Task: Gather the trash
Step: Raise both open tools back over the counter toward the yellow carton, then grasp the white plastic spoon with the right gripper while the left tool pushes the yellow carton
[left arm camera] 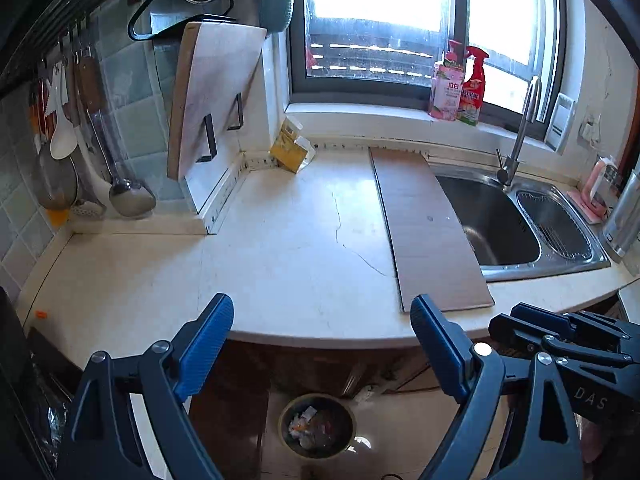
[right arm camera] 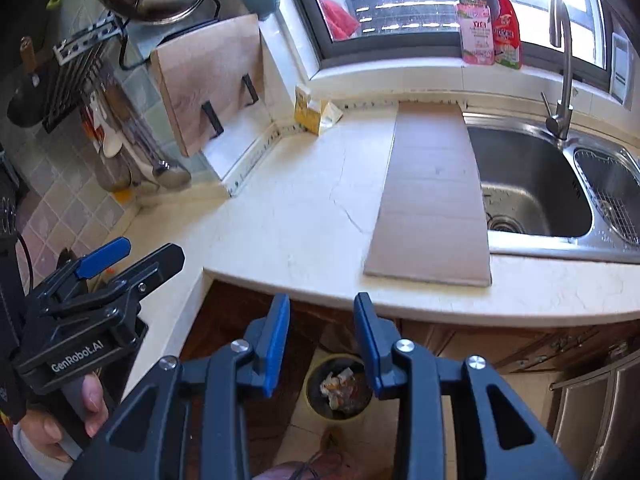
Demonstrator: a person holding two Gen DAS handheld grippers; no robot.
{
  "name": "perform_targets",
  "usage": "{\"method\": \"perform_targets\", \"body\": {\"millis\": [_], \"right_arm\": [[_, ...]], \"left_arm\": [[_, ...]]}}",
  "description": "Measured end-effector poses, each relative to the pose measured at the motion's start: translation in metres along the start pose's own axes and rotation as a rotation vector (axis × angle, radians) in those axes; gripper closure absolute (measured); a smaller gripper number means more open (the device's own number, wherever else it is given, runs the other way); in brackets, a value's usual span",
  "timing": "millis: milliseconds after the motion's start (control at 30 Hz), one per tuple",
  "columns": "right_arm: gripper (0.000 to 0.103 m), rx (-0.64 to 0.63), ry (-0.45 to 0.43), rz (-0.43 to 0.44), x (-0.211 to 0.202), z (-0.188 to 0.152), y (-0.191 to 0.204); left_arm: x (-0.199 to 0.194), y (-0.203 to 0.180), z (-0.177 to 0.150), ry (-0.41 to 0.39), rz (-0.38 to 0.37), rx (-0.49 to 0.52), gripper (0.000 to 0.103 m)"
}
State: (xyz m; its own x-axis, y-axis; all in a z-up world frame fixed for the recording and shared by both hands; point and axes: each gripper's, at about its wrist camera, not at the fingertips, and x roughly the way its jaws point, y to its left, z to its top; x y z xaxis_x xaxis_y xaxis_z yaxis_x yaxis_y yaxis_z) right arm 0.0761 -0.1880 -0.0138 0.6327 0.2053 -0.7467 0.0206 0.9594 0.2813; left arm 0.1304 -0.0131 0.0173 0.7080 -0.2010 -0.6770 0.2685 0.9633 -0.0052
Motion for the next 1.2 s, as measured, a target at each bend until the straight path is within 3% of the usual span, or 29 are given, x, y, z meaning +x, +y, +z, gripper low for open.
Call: {"method": "perform_targets", "body": {"millis": [333,667,867,933,1100,1200], "right_arm": [[0.069,0.061,-0.064,-0.003,0.016,0.074,0.019],[0.069,0.054,-0.048,-0.010,0.065,0.159,0.023],[0.068,0.003,0.007,0.035,0.131,0.222,0.006],[0.061,-0.007,0.032,0.075,0.159,0.241,-0.003],[0.059,-0.041,0.098,0.149,0.237,0.274,-0.020],[0.059,-0.075,0.105,0.141,0.287,0.285,-0.026]], "left_arm": [[0.034,0.031,0.068,-0.036,0.004,0.022,0.014],[0.080,0.055,0.107,-0.065,0.046,0.031,0.012],[0.135,0.051,0.129,-0.065,0.146,0.013,0.010],[0.155,0.050,0.138,-0.056,0.193,0.008,0.010],[0.207,0.049,0.161,-0.032,0.261,-0.027,0.010],[0.238,0.053,0.172,-0.025,0.275,-0.073,0.011]]}}
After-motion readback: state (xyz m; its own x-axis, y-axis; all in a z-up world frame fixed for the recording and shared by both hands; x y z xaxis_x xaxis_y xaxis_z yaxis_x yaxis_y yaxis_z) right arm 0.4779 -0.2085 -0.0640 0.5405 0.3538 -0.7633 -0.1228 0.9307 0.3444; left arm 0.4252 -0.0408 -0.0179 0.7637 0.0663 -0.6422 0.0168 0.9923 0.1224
